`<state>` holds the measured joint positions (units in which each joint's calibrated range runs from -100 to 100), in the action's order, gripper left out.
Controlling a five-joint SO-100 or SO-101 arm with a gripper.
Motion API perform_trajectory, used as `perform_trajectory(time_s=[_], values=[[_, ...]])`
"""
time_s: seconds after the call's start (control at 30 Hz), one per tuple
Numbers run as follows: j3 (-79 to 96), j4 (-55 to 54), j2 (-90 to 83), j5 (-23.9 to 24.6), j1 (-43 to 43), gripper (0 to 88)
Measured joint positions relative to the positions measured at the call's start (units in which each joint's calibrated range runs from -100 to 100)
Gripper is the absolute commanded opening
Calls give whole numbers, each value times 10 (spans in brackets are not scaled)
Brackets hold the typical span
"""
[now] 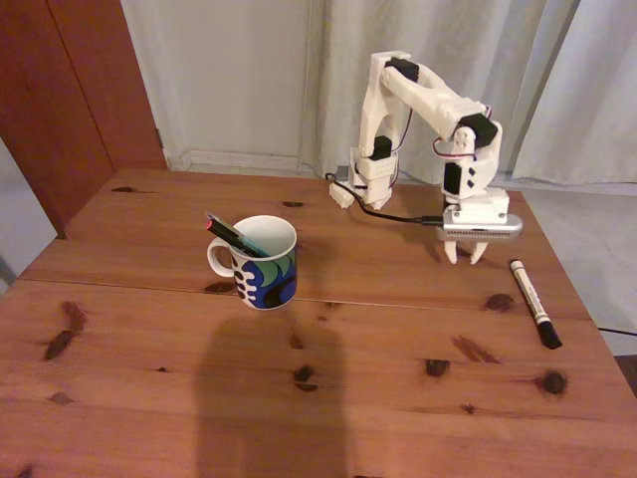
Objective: Clean up the desk and place the pens and markers into the cup
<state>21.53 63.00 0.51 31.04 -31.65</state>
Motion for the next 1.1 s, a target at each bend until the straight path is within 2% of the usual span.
perform_trajectory(time_s=[0.17, 0.83, 0.97, 1.1], values=[[19, 0, 1, -25, 1, 105], [4, -1, 0, -26, 2, 109], [-27, -1, 0, 18, 1, 111], [-74, -1, 14, 121, -17, 106]])
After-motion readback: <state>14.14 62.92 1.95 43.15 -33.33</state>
